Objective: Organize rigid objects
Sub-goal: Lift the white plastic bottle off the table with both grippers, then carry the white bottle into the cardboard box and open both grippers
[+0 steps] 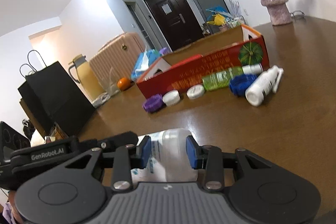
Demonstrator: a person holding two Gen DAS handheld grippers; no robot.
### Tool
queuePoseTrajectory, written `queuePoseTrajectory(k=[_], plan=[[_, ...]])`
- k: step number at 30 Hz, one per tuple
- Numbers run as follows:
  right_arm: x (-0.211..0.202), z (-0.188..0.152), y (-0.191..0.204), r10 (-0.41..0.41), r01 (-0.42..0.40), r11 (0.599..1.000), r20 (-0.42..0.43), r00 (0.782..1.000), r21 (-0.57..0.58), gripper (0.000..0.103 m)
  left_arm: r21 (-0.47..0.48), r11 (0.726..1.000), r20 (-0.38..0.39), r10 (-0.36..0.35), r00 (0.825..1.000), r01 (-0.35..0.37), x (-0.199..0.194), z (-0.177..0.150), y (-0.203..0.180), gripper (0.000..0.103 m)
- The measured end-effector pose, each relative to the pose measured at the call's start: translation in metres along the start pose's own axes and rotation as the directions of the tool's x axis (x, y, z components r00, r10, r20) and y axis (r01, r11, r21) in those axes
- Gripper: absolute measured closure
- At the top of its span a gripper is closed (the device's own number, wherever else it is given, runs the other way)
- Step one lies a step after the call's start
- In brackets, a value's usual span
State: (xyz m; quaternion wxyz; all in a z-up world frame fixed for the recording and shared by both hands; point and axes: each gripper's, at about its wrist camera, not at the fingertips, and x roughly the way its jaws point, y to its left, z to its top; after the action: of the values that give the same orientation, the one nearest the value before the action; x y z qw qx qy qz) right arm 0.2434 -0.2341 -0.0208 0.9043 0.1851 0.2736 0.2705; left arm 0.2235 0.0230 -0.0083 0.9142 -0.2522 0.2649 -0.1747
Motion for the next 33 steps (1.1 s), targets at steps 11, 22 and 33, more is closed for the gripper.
queuePoseTrajectory(k=[11, 22, 33], plan=[[0.046, 0.116, 0.002, -0.010, 0.023, 0.997, 0.160, 0.987, -0.075, 0.067, 0.028, 0.998, 0.060, -0.056, 0.997, 0.055, 0.068, 0.127, -0.012, 0.063], [0.176, 0.211, -0.065, -0.084, 0.084, 0.996, 0.020, 0.996, -0.015, 0.067, -0.092, 0.992, -0.109, 0.071, 0.992, -0.081, 0.224, 0.200, 0.035, 0.063], [0.249, 0.211, -0.116, -0.210, 0.213, 0.975, -0.056, 0.976, 0.062, 0.051, -0.090, 0.984, -0.127, 0.144, 0.981, -0.156, 0.277, 0.200, 0.064, 0.057]])
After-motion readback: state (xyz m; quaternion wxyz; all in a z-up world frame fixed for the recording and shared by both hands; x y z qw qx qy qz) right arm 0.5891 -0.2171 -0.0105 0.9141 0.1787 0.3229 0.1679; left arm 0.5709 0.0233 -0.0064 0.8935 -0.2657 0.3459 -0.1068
